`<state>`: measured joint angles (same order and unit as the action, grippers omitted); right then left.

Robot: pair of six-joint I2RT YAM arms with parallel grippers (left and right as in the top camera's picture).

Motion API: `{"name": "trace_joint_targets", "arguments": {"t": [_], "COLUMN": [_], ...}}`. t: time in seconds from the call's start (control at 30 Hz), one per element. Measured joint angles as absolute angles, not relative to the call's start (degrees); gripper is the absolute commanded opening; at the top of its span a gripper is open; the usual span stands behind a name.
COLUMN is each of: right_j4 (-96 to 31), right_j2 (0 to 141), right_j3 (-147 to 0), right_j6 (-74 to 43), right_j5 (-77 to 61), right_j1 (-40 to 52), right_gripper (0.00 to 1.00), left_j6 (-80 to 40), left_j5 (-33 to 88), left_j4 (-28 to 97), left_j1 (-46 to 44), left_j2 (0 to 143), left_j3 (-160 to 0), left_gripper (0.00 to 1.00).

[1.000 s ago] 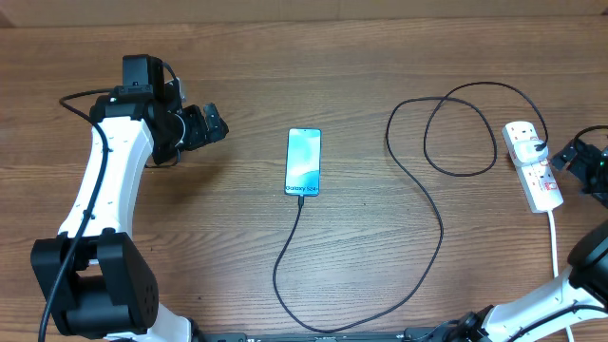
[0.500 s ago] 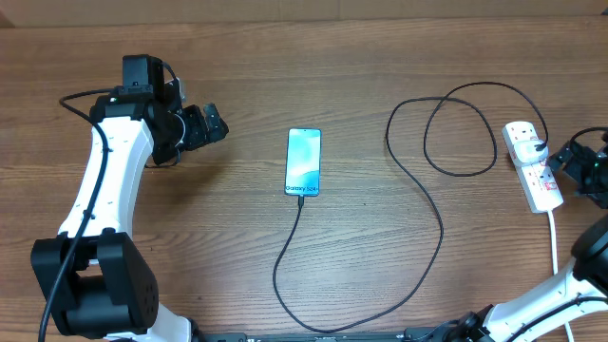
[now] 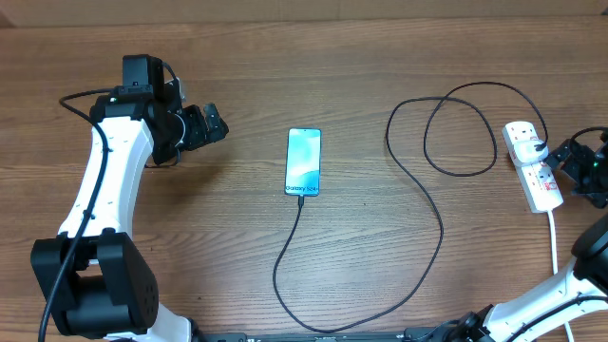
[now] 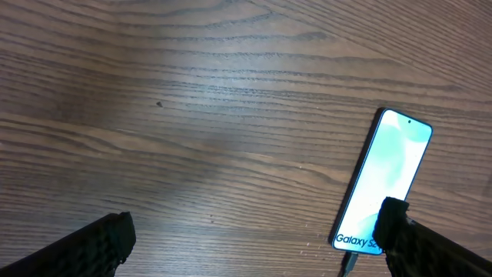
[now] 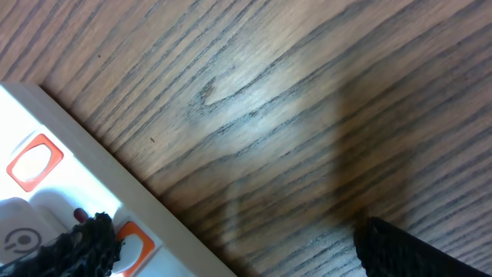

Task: Plug charger to phone and switch on socket
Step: 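Press the orange socket switch beside the plug with the right gripper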

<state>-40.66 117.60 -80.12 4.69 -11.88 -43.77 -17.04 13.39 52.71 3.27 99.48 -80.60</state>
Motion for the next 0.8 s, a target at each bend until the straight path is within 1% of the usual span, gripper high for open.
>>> {"name": "trace_joint_targets", "arguments": {"t": [0.33,0.47,0.8], "right_j4": [-39.59,-37.01,-39.9], "right_j2": [117.6,118.26,118.24], "right_j3": [-80.23,-80.23,-80.51], "right_j6": [3.81,0.62,-0.3], "right_j5": [-10.22,-9.37,-9.63], "right_j1": [-43.59,-43.46,-43.46], "right_gripper": [1.0,1.0,1.0], "left_j6": [-17.04,-17.04,-17.02], "left_j5": [13.39,13.39,13.39], "left_j4": [52.71,52.71,52.71], "left_j1": [3.27,3.27,3.27], "left_j2": [99.48,99.48,99.48], "left_j3": [-80.6,-80.62,-80.62], "left_gripper": [0.99,1.0,1.0]}}
